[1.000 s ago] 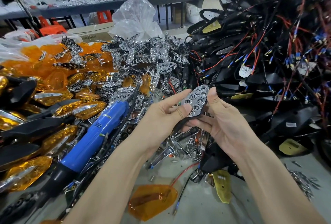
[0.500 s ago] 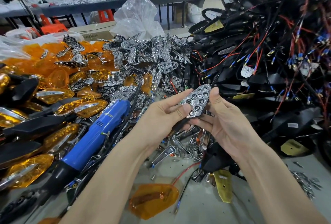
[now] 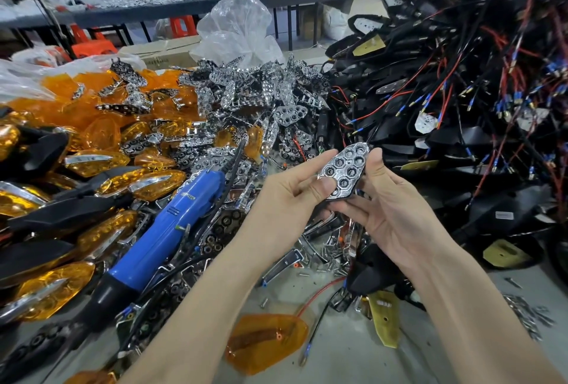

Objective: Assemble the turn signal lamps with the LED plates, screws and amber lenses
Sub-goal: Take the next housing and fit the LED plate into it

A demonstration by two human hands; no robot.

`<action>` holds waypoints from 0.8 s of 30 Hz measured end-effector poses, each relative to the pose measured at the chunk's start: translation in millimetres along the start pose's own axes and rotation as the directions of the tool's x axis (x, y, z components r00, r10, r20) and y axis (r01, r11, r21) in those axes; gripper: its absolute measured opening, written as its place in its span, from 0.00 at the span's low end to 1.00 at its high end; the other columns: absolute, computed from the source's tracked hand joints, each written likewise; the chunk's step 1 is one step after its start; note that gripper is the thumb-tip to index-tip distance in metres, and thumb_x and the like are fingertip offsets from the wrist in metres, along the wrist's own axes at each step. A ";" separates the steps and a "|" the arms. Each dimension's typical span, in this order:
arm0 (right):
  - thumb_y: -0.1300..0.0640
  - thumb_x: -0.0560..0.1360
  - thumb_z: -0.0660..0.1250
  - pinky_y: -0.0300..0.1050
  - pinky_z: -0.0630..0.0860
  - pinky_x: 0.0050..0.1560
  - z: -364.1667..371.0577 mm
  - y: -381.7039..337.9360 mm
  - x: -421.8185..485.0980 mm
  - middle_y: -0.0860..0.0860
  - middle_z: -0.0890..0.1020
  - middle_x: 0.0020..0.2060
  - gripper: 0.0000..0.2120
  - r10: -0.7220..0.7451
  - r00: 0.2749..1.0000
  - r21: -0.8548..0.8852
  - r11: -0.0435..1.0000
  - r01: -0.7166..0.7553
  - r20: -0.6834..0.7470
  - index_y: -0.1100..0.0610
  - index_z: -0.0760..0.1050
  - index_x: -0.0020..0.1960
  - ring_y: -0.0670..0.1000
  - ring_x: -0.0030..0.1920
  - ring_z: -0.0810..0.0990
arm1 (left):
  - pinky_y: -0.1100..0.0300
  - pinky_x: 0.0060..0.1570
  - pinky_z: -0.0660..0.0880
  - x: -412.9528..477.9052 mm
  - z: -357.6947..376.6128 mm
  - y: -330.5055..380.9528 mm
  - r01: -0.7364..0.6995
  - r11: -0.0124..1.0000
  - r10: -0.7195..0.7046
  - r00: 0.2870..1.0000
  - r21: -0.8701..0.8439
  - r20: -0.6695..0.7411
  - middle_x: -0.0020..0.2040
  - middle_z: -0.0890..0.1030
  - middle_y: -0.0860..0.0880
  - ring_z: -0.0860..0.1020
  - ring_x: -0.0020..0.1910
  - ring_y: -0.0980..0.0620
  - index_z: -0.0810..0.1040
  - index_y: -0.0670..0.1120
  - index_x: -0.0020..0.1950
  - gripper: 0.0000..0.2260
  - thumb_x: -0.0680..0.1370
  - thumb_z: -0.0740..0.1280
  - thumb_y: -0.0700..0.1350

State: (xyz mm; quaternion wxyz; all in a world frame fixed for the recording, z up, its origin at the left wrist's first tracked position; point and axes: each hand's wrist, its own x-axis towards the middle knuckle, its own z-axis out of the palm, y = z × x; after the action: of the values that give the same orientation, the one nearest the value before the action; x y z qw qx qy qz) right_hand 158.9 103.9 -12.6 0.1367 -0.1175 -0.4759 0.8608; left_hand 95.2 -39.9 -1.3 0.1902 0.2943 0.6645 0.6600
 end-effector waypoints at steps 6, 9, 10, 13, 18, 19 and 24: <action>0.40 0.73 0.66 0.45 0.84 0.45 -2.4 1.8 1.5 0.59 0.87 0.55 0.21 -0.015 1.000 0.009 1.000 0.015 0.007 0.54 0.86 0.55 0.56 0.49 0.88 | 0.65 0.44 0.80 -0.3 3.0 0.0 -0.007 0.999 0.009 0.999 0.038 -0.037 0.50 0.86 0.58 0.78 0.41 0.58 0.75 0.58 0.70 0.19 0.82 0.66 0.41; 0.39 0.74 0.65 0.42 0.84 0.43 -0.1 3.0 1.5 0.58 0.87 0.55 0.22 -0.038 0.999 0.027 0.999 0.038 -0.002 0.54 0.87 0.53 0.54 0.48 0.88 | 0.69 0.42 0.78 -1.4 5.7 2.7 -0.011 0.998 0.017 0.996 0.069 -0.084 0.51 0.86 0.53 0.80 0.38 0.58 0.70 0.57 0.75 0.22 0.81 0.68 0.43; 0.38 0.74 0.65 0.42 0.83 0.43 0.8 3.0 1.6 0.58 0.87 0.55 0.22 -0.047 0.999 0.033 0.998 0.047 -0.010 0.54 0.86 0.53 0.54 0.48 0.88 | 0.69 0.42 0.78 -1.8 6.7 3.6 -0.020 0.993 0.033 0.994 0.119 -0.104 0.52 0.85 0.54 0.82 0.39 0.58 0.69 0.57 0.76 0.23 0.81 0.68 0.46; 0.36 0.74 0.64 0.42 0.83 0.43 2.2 2.0 3.4 0.57 0.87 0.55 0.26 -0.077 0.996 0.069 0.994 0.080 -0.053 0.57 0.83 0.57 0.54 0.50 0.88 | 0.62 0.53 0.80 -3.6 4.0 6.7 -0.041 0.934 0.081 0.992 0.356 -0.098 0.57 0.80 0.60 0.83 0.49 0.61 0.63 0.61 0.78 0.26 0.81 0.65 0.57; 0.35 0.70 0.64 0.44 0.84 0.43 -3.7 -8.0 7.3 0.54 0.86 0.58 0.28 -0.091 0.973 0.261 0.954 0.146 -0.212 0.53 0.79 0.61 0.54 0.54 0.87 | 0.72 0.48 0.71 -9.1 -24.9 17.1 -0.037 0.704 -0.041 0.995 0.709 0.093 0.46 0.77 0.71 0.74 0.48 0.79 0.66 0.66 0.73 0.22 0.79 0.60 0.65; 0.35 0.70 0.64 0.45 0.84 0.43 -4.8 -9.4 7.9 0.54 0.85 0.60 0.29 -0.080 0.969 0.329 0.931 0.157 -0.235 0.53 0.78 0.63 0.54 0.57 0.86 | 0.70 0.47 0.73 -9.7 -28.9 20.0 -0.050 0.684 -0.047 0.993 0.728 0.112 0.44 0.79 0.69 0.77 0.46 0.76 0.70 0.66 0.69 0.18 0.78 0.60 0.64; 0.43 0.84 0.60 0.56 0.84 0.51 -8.7 -11.9 10.8 0.53 0.84 0.48 0.18 -0.088 0.971 0.539 0.819 0.197 -0.222 0.57 0.77 0.57 0.55 0.47 0.86 | 0.76 0.36 0.68 -10.7 -19.8 23.3 -0.113 0.645 -0.011 0.987 0.756 0.157 0.39 0.75 0.77 0.75 0.36 0.72 0.76 0.62 0.46 0.05 0.80 0.62 0.56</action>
State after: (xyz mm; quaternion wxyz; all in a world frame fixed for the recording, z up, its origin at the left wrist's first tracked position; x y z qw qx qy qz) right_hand 153.2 120.6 -7.8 0.2733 -0.1169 -0.1966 0.9343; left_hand 93.9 -63.0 21.4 0.0787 0.4135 0.8557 0.3009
